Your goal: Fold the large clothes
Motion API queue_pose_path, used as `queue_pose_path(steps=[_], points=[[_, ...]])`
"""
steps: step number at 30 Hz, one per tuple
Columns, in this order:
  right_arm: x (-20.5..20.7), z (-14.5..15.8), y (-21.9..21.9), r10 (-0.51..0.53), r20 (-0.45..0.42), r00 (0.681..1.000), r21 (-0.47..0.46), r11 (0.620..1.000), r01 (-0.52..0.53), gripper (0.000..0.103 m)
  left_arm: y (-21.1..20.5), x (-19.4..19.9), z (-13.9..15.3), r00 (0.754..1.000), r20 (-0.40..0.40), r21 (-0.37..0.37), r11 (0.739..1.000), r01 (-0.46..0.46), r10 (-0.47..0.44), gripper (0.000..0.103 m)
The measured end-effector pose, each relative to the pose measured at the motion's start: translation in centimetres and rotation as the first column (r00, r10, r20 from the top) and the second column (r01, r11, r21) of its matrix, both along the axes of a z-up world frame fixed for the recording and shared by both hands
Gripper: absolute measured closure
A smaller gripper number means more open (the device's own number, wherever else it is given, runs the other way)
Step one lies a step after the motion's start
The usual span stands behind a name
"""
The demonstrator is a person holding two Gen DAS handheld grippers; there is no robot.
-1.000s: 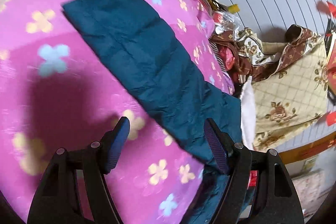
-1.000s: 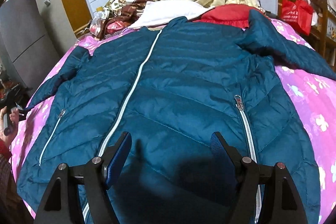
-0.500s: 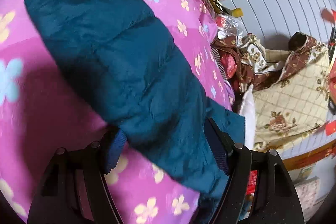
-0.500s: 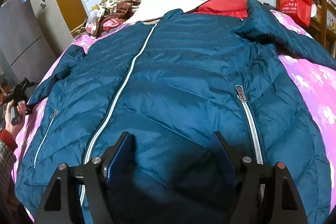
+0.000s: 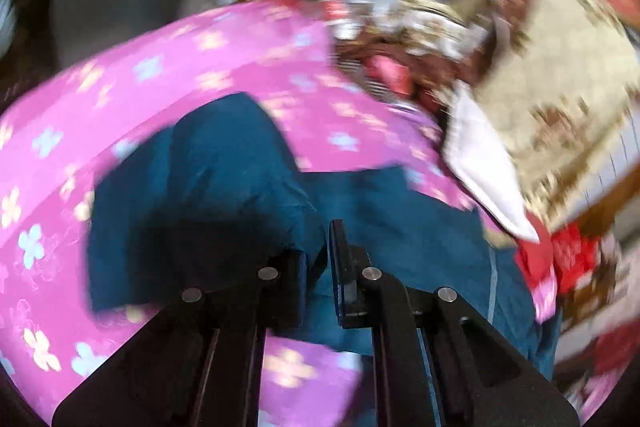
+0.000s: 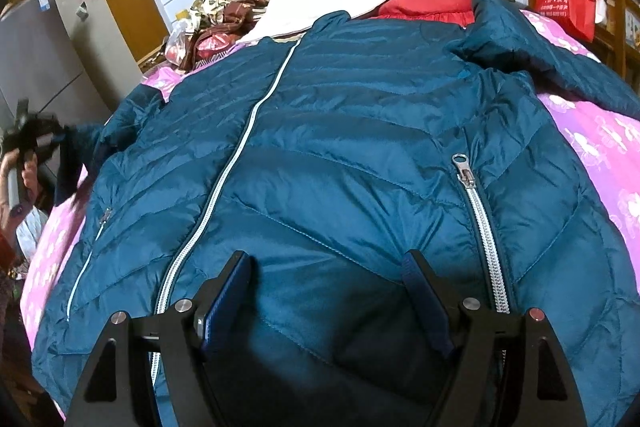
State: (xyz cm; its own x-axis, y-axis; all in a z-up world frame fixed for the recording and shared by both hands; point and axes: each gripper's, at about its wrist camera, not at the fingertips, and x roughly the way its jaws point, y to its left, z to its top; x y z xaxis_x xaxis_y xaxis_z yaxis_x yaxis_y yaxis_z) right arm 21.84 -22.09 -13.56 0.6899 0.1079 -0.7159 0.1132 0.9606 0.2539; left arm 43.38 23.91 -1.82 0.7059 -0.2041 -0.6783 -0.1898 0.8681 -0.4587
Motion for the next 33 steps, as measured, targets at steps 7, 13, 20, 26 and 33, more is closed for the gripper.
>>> queue_pose_path(steps=[7, 13, 20, 26, 33], points=[[-0.5, -0.1, -0.6, -0.005, 0.024, 1.000, 0.058, 0.998, 0.004, 0.027, -14.5, -1.2, 3.5, 0.956, 0.045, 0.078, 0.955, 0.287, -0.291, 0.094], [-0.9, -0.1, -1.3, -0.012, 0.048, 0.999, 0.122, 0.993, 0.006, 0.027, -23.9, -1.3, 0.3, 0.909, -0.023, 0.109, 0.903, 0.415, -0.415, 0.094], [-1.1, -0.1, -1.6, -0.034, 0.068, 0.997, 0.159, 0.987, 0.023, 0.027, -29.8, -1.2, -6.3, 0.882, -0.188, 0.211, 0.859, 0.466, -0.433, 0.091], [-1.4, -0.2, -2.0, -0.041, 0.069, 0.997, 0.168, 0.985, 0.029, 0.027, -29.7, -5.4, -6.9, 0.849, -0.210, 0.187, 0.833, 0.521, -0.484, 0.073], [-0.7, -0.1, -0.8, -0.038, 0.036, 0.999, 0.100, 0.994, 0.035, 0.027, -26.7, -15.2, -4.9, 0.864, -0.123, 0.291, 0.815, 0.502, -0.488, 0.040]])
